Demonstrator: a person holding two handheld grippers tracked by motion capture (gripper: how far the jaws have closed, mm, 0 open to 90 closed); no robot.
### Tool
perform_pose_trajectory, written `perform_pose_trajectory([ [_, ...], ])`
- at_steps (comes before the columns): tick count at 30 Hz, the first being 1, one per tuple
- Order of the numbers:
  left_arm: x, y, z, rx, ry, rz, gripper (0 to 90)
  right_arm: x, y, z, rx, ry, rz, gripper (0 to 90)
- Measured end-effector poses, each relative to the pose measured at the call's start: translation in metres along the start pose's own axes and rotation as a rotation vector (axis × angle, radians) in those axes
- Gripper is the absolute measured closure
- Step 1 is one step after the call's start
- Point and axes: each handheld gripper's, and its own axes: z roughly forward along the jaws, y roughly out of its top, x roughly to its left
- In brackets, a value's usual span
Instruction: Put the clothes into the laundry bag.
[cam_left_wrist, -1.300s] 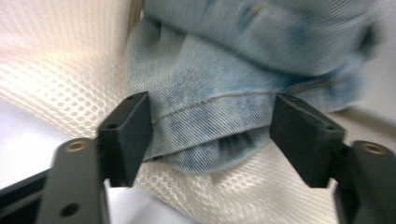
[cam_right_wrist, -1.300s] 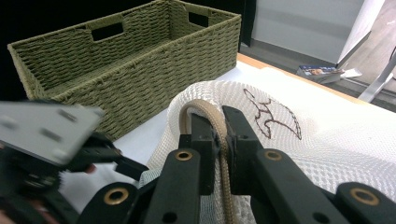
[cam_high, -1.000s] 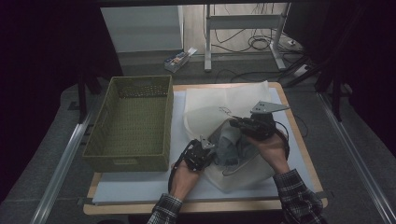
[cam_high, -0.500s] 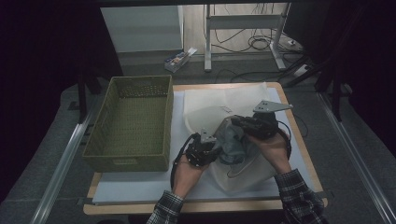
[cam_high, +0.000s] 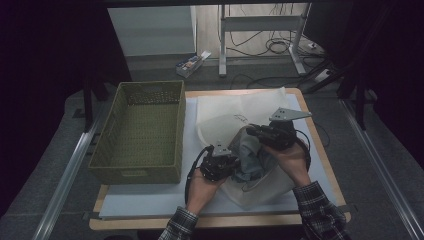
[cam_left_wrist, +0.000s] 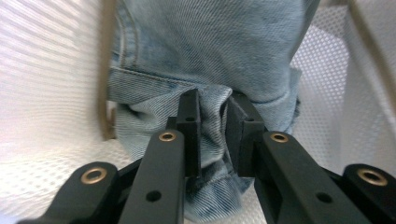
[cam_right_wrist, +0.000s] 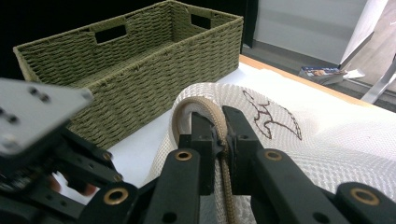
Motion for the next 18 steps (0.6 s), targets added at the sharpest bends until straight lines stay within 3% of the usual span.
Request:
perform_pose_trajectory([
  [2,0.000,-0.002,0.007,0.009,-0.009,-0.002,69.9,0.000,0.000,0.000,0.002,0.002,0.001,82.6],
  [4,-0.003,-0.006,0.016,-0.006,-0.022,-0.002,52.8,0.000,0.000,0.000,0.003,0.002,0.001,82.6],
  [7,-0.006,-0.007,0.017,-0.010,-0.075,0.005,36.1,-0.001,0.000,0.000,0.001,0.002,0.002,82.6],
  [10,-0.010,-0.005,0.020,0.005,-0.083,0.012,17.7,-0.002,-0.001,-0.001,0.000,0.002,0.004,82.6],
  [15,-0.015,-0.004,0.033,0.084,0.006,0.055,11.5,0.000,0.000,0.000,0.001,0.002,-0.002,82.6],
  [16,-0.015,-0.004,0.035,0.091,0.032,0.055,13.8,0.000,0.000,0.000,0.001,0.003,-0.001,82.6],
  [17,-0.015,-0.004,0.035,0.091,0.032,0.055,17.9,0.000,0.000,0.000,0.001,0.003,-0.001,82.6],
  [18,-0.014,-0.004,0.037,0.103,0.056,0.063,27.7,0.000,0.000,0.000,0.001,0.002,-0.002,82.6],
])
